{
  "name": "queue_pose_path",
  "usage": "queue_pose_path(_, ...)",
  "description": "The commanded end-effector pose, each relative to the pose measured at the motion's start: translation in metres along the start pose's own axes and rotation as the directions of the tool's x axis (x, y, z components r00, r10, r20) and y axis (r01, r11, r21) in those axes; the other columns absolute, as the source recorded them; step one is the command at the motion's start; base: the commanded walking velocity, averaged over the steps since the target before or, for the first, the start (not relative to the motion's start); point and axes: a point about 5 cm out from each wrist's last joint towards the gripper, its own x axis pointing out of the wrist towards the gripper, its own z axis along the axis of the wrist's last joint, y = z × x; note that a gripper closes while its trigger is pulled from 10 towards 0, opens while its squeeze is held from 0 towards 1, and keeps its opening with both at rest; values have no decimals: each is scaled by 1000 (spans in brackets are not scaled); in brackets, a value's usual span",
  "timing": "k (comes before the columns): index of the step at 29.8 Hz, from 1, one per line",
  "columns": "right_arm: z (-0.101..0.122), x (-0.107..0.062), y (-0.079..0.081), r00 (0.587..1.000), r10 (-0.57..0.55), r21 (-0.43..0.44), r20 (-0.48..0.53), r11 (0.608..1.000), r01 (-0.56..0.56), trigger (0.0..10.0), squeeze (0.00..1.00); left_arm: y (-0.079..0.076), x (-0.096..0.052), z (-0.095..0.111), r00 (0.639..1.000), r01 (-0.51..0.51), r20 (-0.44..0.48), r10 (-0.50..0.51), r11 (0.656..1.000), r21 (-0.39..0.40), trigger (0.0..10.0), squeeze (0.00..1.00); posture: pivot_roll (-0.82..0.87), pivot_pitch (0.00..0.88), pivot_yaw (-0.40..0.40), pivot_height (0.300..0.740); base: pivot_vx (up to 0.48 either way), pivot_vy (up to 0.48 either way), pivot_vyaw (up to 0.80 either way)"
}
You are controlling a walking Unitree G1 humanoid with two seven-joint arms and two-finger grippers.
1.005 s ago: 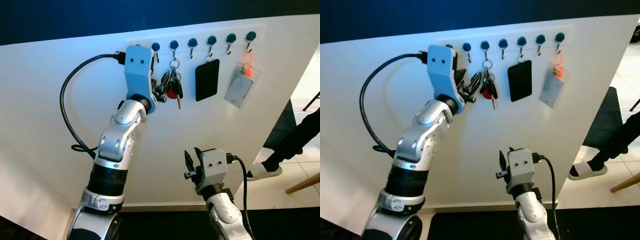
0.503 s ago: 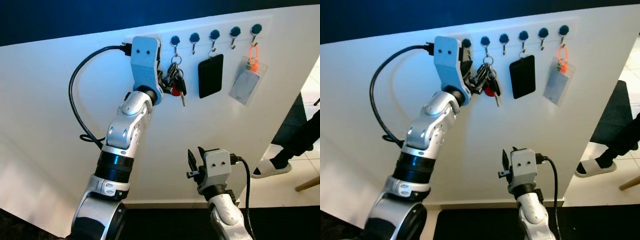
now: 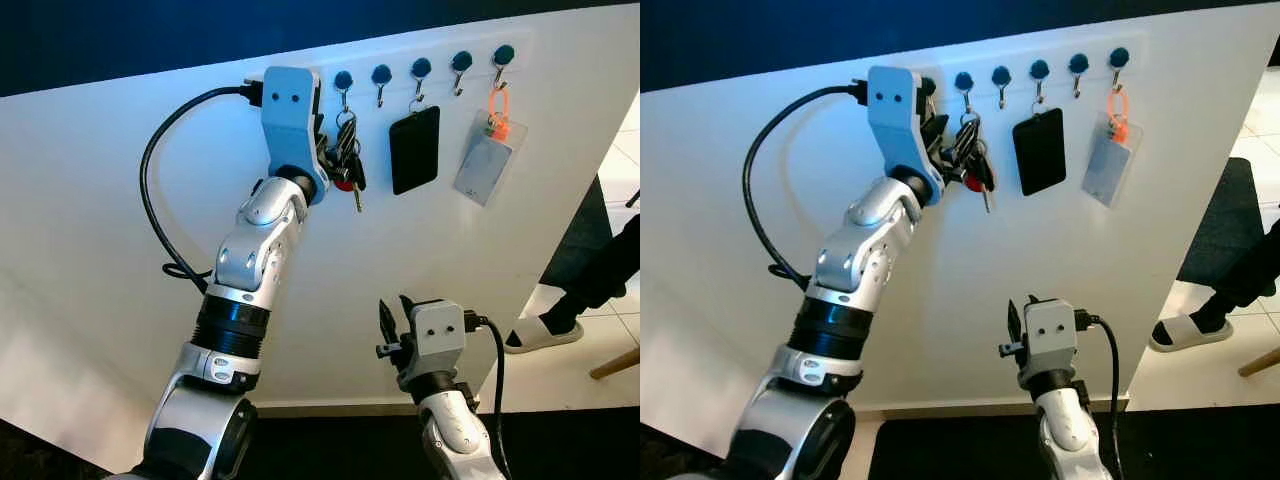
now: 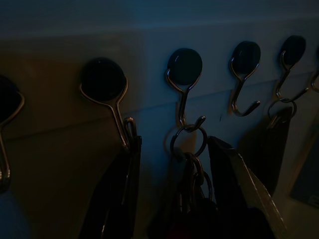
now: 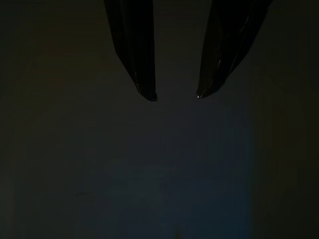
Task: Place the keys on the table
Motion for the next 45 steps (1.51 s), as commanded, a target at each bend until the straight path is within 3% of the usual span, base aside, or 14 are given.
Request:
queue_pose_path(1, -1, -3, 2, 1000, 4, -2, -16, 1000, -4, 10000, 0, -3, 0, 3, 1000, 11, 22, -10, 1000, -22, 10000, 0, 4, 228, 193, 740, 0, 0, 0)
queue_pose_path(2, -1, -3, 2, 1000, 5, -3, -16, 1000, -5, 10000, 0, -4, 0, 2, 1000, 13, 21, -12, 1000, -22, 10000, 0, 5, 228, 193, 740, 0, 0, 0)
queue_pose_path(3, -2, -3, 2, 1000, 5, -2, -17, 1000, -5, 10000, 0, -5, 0, 1, 1000, 16, 20, -16, 1000, -16, 8275, 0, 5, 228, 193, 740, 0, 0, 0)
queue_pose_path(4, -2, -3, 2, 1000, 4, -2, -17, 1000, -4, 10000, 0, -6, 0, 1, 1000, 20, 18, -20, 1000, -13, 7569, 0, 5, 228, 193, 740, 0, 0, 0)
queue_pose_path(8, -2, -3, 2, 1000, 4, -2, -18, 1000, -4, 10000, 0, -7, 0, 0, 1000, 23, 17, -23, 1000, -11, 7020, 0, 5, 228, 193, 740, 0, 0, 0)
queue_pose_path(11, -2, -3, 3, 1000, 1, -1, -21, 1000, -2, 10000, 0, -8, 0, -1, 999, 28, 15, -28, 1000, -13, 5176, 0, 7, 233, 196, 740, 0, 0, 0)
queue_pose_path(22, -3, -3, 3, 1000, 0, 1, -24, 1000, 0, 10000, 0, -9, -2, -1, 999, 30, 16, -29, 999, -18, 4431, 0, 11, 235, 195, 740, 0, 0, 0)
queue_pose_path(26, -3, -3, 4, 1000, 4, 2, -24, 1000, -3, 10000, 0, -8, -3, -1, 1000, 22, 14, -22, 1000, -19, 4706, 0, 13, 235, 193, 740, 0, 0, 0)
queue_pose_path(27, -3, -3, 4, 1000, 4, 2, -25, 1000, -4, 10000, 0, -7, -3, -1, 1000, 19, 13, -19, 1000, -17, 6235, 0, 13, 235, 193, 740, 0, 0, 0)
queue_pose_path(28, -3, -3, 4, 1000, 4, 2, -25, 1000, -4, 10000, 0, -7, -3, -1, 1000, 19, 13, -19, 1000, -17, 6235, 0, 13, 235, 193, 740, 0, 0, 0)
queue_pose_path(29, -3, -3, 4, 1000, 4, 2, -25, 1000, -4, 10000, 0, -6, -3, -2, 1000, 15, 11, -15, 1000, -12, 8706, 0, 14, 234, 193, 740, 0, 0, 0)
queue_pose_path(30, -3, -3, 4, 1000, 4, 2, -25, 1000, -4, 10000, 0, -6, -3, -2, 1000, 15, 11, -15, 1000, -12, 8706, 0, 14, 234, 193, 740, 0, 0, 0)
queue_pose_path(31, -4, -3, 4, 1000, 5, 2, -25, 1000, -4, 10000, 0, -4, -5, -2, 1000, 11, 7, -11, 1000, 3, 10000, 0, 14, 234, 193, 740, 0, 0, 0)
queue_pose_path(45, -4, -3, 4, 1000, 6, 5, -27, 1000, -6, 10000, 0, 29, -10, 25, 1000, -16, 12, 14, 967, 255, 10000, 0, 25, 235, 187, 740, 0, 0, 0)
